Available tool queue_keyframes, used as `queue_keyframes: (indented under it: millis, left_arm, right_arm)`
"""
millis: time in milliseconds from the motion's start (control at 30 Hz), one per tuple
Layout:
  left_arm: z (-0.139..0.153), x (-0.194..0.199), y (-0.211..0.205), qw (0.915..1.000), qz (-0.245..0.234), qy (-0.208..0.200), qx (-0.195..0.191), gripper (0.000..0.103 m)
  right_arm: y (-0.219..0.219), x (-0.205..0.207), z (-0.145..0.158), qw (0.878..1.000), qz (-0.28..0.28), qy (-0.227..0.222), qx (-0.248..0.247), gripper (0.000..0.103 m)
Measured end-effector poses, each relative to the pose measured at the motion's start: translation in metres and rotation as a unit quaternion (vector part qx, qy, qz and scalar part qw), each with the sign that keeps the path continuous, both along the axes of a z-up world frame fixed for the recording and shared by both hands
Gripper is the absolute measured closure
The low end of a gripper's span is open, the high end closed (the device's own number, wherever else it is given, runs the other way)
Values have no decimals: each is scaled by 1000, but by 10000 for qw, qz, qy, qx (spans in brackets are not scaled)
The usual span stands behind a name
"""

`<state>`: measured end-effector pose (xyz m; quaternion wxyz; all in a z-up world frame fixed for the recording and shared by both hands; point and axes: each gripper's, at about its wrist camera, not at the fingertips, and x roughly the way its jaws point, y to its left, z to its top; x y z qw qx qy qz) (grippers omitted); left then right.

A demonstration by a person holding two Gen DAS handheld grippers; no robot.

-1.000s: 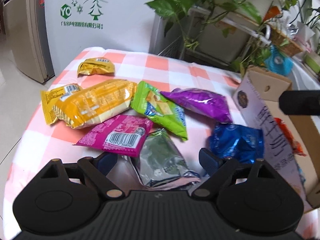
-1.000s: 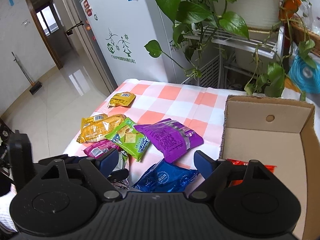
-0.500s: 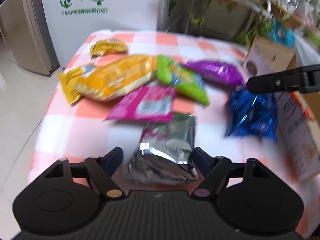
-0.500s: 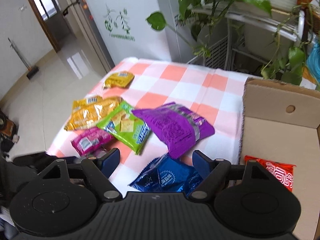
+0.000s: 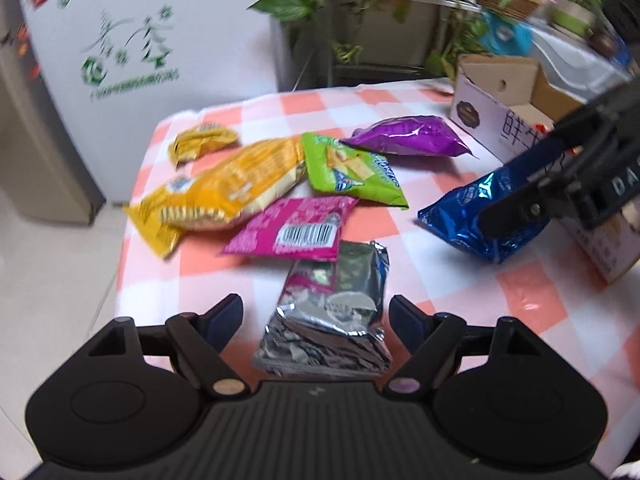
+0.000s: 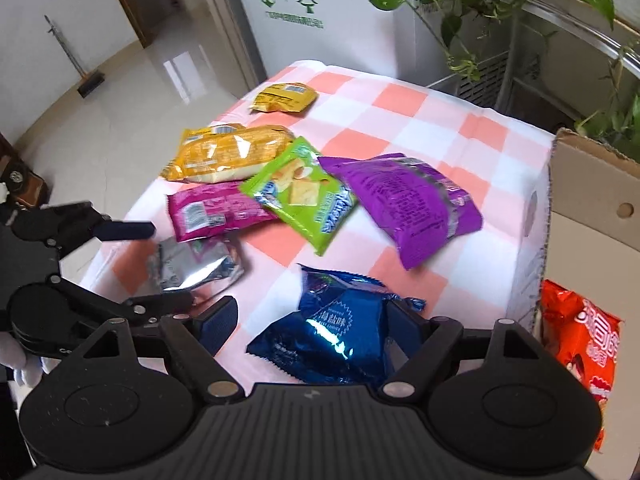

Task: Organize snacks
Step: 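Grasp the blue seaweed-salt bag with the right tool while the left tool grasps the silver foil bag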

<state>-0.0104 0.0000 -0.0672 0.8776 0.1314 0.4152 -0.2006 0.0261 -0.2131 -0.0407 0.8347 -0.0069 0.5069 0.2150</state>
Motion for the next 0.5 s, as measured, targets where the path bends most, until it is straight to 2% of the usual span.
queue_keyframes:
  millis: [200,400,500]
  left_arm:
    - [-14,17,-5,9992,-90,362,-133,20]
    - [-25,26,-6,9986,-116,519,0,1]
    - [-26,25,-4,9986,-165,511,-17,0]
  right_arm:
    - [2,8,-9,9994,-301,112,-144,16]
    - [12,11,-24,9978,-345,300,-479,16]
    - [18,11,-31,9969,-251,308,-681,16]
